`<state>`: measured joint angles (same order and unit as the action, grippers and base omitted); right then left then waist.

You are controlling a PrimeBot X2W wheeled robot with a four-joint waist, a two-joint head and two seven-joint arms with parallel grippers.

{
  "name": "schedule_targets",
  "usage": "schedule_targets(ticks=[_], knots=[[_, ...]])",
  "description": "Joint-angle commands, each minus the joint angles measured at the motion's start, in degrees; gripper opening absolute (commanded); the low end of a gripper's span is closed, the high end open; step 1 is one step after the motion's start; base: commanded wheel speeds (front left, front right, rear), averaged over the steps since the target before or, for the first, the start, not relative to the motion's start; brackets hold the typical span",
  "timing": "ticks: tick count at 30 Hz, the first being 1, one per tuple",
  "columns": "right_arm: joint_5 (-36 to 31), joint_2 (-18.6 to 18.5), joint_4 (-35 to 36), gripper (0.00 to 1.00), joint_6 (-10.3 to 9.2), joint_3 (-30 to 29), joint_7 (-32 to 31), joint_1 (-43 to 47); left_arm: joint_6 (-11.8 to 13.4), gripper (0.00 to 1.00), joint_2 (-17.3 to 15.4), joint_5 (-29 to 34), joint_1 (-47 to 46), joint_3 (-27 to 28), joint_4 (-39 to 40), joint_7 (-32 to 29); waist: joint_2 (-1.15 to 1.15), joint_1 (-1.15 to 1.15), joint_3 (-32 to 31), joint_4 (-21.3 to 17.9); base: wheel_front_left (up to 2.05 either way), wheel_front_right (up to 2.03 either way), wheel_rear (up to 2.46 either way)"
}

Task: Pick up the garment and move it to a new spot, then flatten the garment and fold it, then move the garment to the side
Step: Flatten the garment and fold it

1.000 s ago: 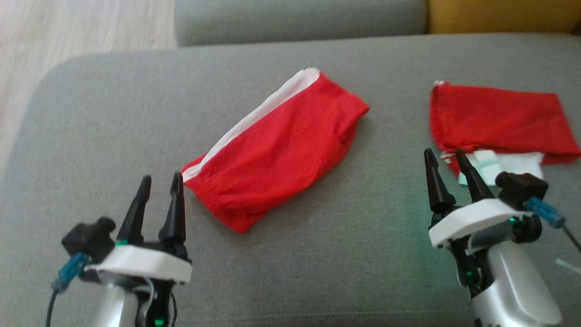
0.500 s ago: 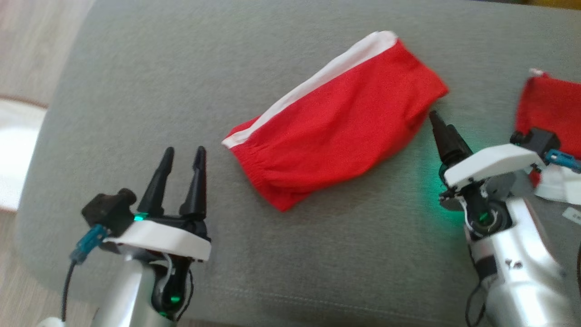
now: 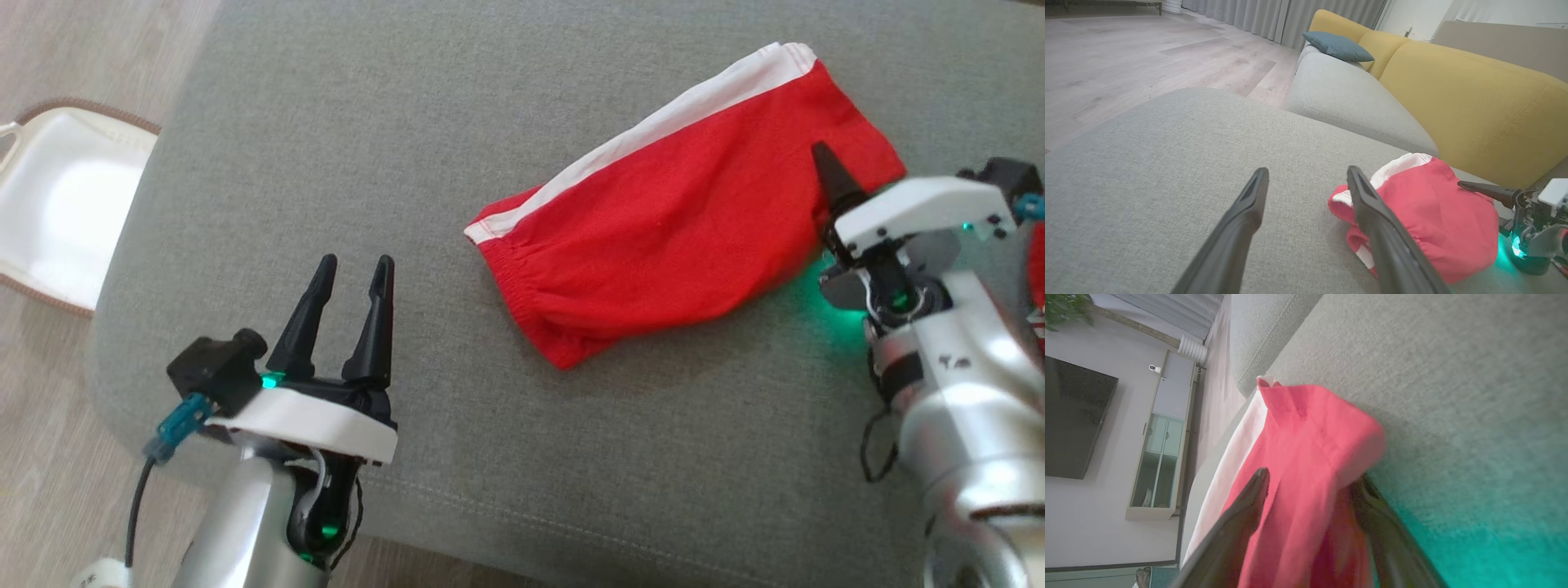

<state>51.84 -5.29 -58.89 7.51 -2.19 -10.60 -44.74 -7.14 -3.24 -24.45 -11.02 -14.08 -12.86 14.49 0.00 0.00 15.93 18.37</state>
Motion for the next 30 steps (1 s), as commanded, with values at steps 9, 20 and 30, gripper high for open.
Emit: schedule_targets(ticks=[9,20,30], knots=[[-0.8,2.4,-11.8,1.00,-0.02,2.8,-0.6,-9.0,-0.3,1.00,0.0,-0.9,-3.3,1.4,2.4,0.5,0.00,0.00,2.2,1.4,0.00,0.00,0.00],[11.3,2.4,-7.3,0.00,-0.02,7.7,7.8,-7.1,-0.3,1.00,-0.4,-0.6,-2.1,2.7,1.2,0.5,0.00,0.00,0.2,-3.5,0.00,0.00,0.00],[22.7,2.4,-0.8,0.00,-0.02,18.4,18.2,0.3,-0.3,1.00,-0.6,0.0,0.0,3.1,1.5,0.5,0.00,0.00,-3.7,-10.0,0.00,0.00,0.00]])
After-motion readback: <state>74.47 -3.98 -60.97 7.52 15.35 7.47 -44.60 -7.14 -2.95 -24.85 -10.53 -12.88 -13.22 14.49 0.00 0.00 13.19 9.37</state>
